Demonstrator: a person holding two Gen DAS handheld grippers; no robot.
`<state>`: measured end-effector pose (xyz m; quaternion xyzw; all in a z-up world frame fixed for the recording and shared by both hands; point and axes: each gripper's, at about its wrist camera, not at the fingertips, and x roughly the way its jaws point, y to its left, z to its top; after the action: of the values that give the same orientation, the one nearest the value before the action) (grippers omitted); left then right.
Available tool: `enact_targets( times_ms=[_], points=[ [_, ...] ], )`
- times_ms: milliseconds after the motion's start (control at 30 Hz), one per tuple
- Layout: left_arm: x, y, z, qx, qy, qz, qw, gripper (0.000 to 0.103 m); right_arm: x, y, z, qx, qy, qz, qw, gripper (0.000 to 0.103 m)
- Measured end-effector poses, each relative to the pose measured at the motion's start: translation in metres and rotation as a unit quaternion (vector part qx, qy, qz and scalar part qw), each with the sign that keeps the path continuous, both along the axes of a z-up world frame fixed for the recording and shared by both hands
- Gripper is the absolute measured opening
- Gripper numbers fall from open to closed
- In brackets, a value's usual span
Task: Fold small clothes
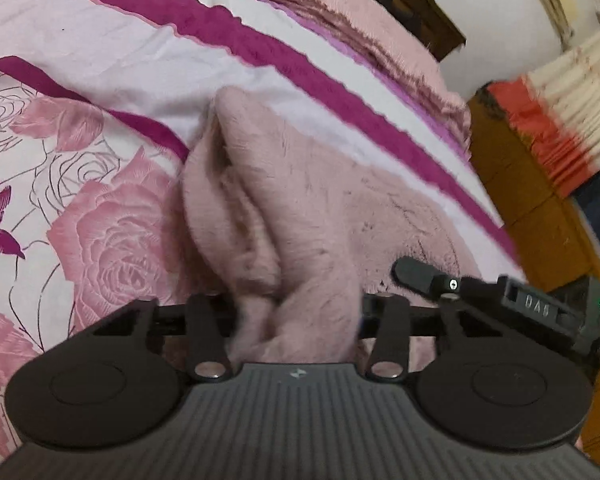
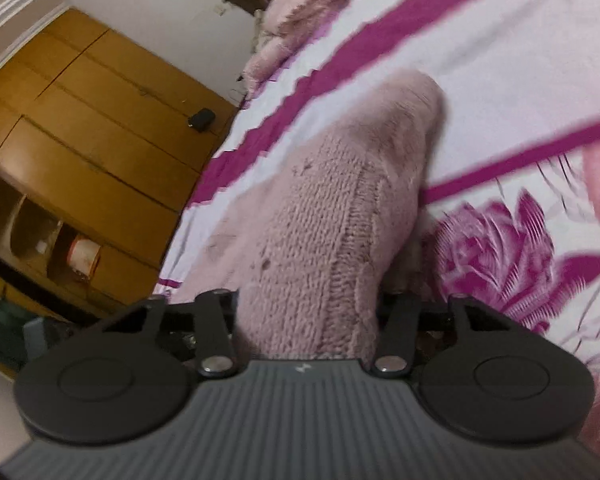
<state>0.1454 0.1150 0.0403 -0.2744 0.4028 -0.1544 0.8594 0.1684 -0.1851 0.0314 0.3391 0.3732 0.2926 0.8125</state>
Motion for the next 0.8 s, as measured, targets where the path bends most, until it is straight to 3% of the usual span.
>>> enact_targets(
  times_ms=[267,467,667,733,800],
  points=[
    [-0.019,-0.047,0.043,-0.041,-0.023,-0.023,0.9987,0.047,-0.032,-0.055,0.045,0.021,-0.001,-0.013,1.0,0.049],
    [-0.046,-0.102,0.055,-0.074,-0.002,-0.058,0.9956,0.047,-0.069,-0.12,0.05,0.033,0.036,-0.043,0.998,0.049],
    [-0.082,-0.152,0.052,-0.07,0.038,-0.082,0.9935,0.047,-0.108,-0.163,0.031,0.035,0.085,-0.064,0.994,0.05],
    [-0.09,-0.164,0.046,-0.047,0.053,-0.088,0.9936,0.047,-0.117,-0.168,0.015,0.02,0.099,-0.069,0.992,0.05],
    [-0.09,-0.171,0.037,-0.001,0.078,-0.084,0.9934,0.049,-0.125,-0.166,-0.006,0.009,0.121,-0.072,0.99,0.051]
  ],
)
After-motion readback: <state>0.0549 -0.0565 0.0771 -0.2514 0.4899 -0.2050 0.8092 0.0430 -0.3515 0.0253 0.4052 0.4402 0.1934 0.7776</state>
